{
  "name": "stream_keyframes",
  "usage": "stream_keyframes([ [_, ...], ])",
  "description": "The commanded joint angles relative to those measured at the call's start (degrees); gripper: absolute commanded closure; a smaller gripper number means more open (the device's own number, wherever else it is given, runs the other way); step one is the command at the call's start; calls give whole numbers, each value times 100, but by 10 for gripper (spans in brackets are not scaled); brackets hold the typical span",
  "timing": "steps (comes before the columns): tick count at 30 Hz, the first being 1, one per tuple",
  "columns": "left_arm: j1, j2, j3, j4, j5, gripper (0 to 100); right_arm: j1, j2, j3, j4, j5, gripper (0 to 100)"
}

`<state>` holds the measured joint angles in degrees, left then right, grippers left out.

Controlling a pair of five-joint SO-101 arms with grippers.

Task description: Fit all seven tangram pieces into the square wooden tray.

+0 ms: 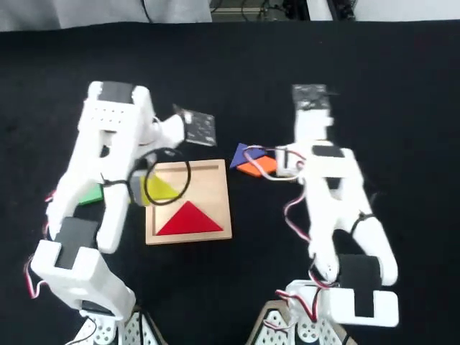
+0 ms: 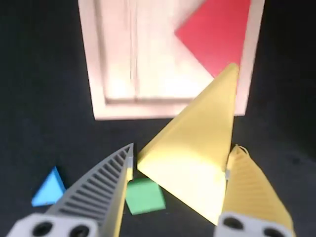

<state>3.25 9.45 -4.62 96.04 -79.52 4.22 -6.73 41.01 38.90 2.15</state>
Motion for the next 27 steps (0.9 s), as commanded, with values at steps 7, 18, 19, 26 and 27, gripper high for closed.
stream_keyframes([
  [7, 725, -273, 927, -967, -1336, 797, 211, -4, -171, -202, -229, 987],
  [18, 734, -273, 2035, -2004, -1415, 794, 211, -4, -31, -519, -229, 987],
  [19, 734, -273, 2123, -2066, -1415, 793, 211, -4, -31, -519, -229, 987],
  [26, 725, -290, 2185, -2101, -1081, 677, 211, -13, -31, -519, -229, 987],
  [27, 725, -299, 2185, -2101, -1073, 647, 211, -13, -31, -510, -229, 987],
])
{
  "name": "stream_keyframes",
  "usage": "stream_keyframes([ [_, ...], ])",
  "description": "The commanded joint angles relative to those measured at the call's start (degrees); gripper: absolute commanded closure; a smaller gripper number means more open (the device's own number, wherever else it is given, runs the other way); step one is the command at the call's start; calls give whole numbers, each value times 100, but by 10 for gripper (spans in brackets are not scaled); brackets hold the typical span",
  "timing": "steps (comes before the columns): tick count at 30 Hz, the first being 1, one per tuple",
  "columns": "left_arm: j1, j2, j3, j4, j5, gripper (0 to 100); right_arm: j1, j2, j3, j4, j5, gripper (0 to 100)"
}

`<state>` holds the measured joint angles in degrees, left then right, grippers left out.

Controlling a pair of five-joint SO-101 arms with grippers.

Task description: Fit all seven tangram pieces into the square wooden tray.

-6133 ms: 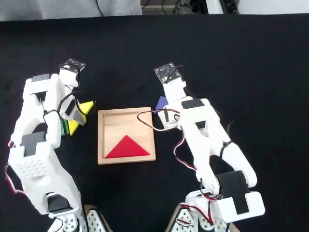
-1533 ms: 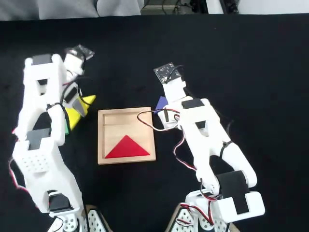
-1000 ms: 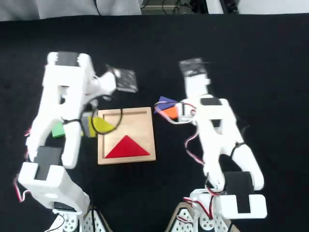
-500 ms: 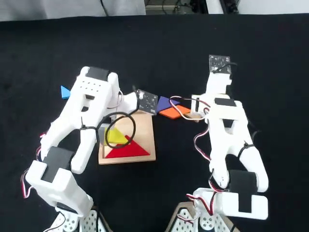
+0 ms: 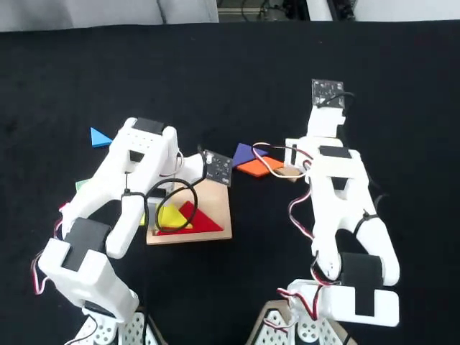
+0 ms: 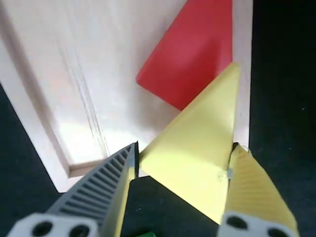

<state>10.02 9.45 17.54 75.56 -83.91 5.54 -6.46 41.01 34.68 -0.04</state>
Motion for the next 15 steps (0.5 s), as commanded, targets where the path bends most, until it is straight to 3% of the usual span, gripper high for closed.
stream_keyframes([
  [1, 40, -316, -31, -53, -633, 629, 79, -40, -31, -88, -9, 987],
  [10, 40, -343, -374, 9, -325, 626, 70, -40, -31, -88, -9, 987],
  [15, -295, -800, -1068, 1090, 79, 627, 70, -57, -31, -88, -9, 987],
])
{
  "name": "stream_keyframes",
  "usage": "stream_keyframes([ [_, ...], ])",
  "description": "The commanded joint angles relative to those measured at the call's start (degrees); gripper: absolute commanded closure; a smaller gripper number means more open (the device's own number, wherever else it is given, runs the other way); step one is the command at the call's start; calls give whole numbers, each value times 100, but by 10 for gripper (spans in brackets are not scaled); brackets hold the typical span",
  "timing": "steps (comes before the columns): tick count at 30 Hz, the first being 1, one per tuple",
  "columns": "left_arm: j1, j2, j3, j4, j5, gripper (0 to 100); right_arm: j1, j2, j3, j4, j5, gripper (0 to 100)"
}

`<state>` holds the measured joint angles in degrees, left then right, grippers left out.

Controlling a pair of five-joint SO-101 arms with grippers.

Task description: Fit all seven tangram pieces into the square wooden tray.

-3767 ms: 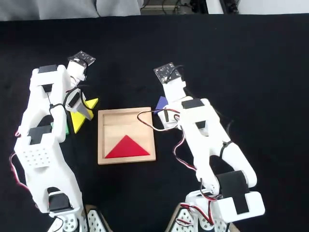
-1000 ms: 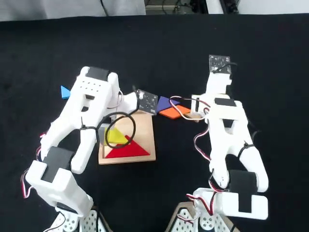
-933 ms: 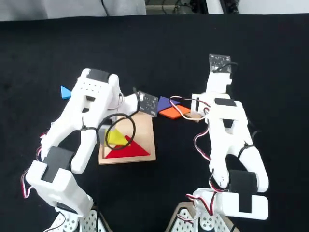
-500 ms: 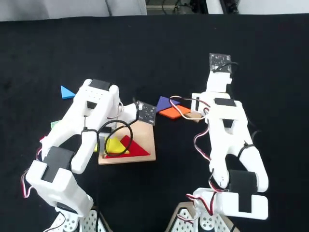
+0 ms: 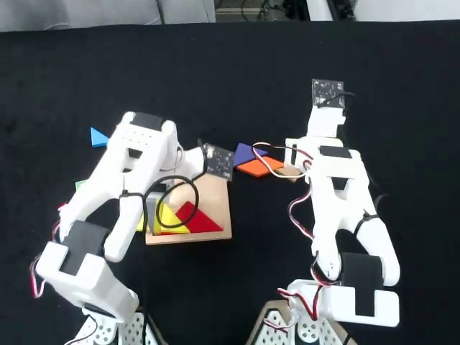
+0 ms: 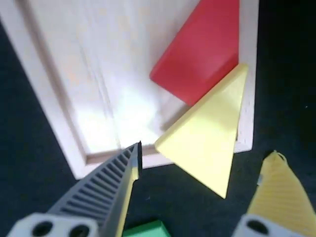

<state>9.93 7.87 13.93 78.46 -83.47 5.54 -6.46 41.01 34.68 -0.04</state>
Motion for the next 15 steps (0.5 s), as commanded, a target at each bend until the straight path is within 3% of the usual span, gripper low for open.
stream_keyframes([
  [1, -356, -809, -778, 958, 132, 627, 70, -66, -31, -88, -9, 987],
  [6, -822, -2048, -585, 1275, 932, 640, 9, -75, -22, -79, -9, 987],
  [9, -901, -2769, 145, 1275, 1538, 741, -88, -66, -22, -9, 0, 987],
  [13, -954, -3279, 1393, 633, 3138, 959, -97, -66, -40, 35, 0, 987],
  [15, -998, -3332, 1886, 527, 3745, 955, -105, -66, -40, 35, 0, 987],
])
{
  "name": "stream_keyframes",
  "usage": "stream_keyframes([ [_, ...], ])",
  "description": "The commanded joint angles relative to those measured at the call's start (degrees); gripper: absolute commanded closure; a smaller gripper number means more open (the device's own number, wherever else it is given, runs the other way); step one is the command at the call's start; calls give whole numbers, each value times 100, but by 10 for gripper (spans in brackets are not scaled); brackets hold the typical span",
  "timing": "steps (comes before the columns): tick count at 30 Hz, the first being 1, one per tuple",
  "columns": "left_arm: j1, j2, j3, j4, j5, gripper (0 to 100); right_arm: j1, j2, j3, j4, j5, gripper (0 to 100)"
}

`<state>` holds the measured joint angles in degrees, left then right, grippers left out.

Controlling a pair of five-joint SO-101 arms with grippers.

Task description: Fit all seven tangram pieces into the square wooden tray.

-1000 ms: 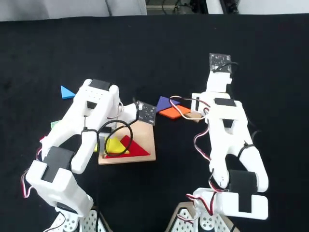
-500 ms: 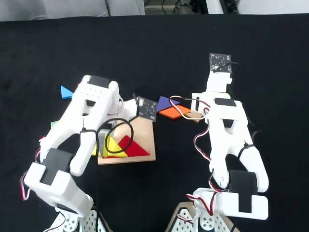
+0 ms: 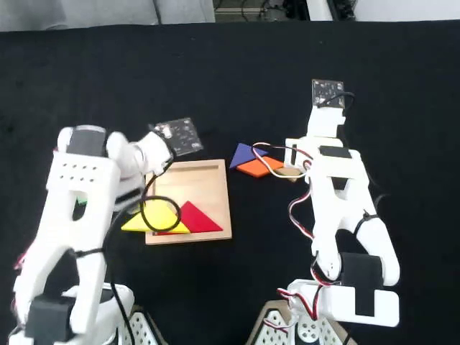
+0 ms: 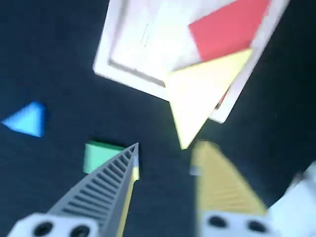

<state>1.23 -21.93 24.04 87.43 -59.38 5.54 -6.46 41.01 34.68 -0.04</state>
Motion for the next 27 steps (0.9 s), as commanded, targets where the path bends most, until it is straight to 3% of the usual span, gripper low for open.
stream_keyframes([
  [1, -84, -343, 1121, -369, 1495, 942, -105, -66, -40, 35, 0, 987],
  [5, 233, -70, 1789, -413, 1574, 970, -105, -66, -31, 35, 0, 987],
  [14, 171, 44, 2448, -440, 1547, 970, -105, -84, -31, 35, 0, 987],
  [19, 57, 105, 2818, -1407, 1565, 970, -105, -84, -22, 35, 0, 987],
  [27, -22, 114, 2923, -2040, 1538, 970, -114, -48, -31, 35, 0, 987],
])
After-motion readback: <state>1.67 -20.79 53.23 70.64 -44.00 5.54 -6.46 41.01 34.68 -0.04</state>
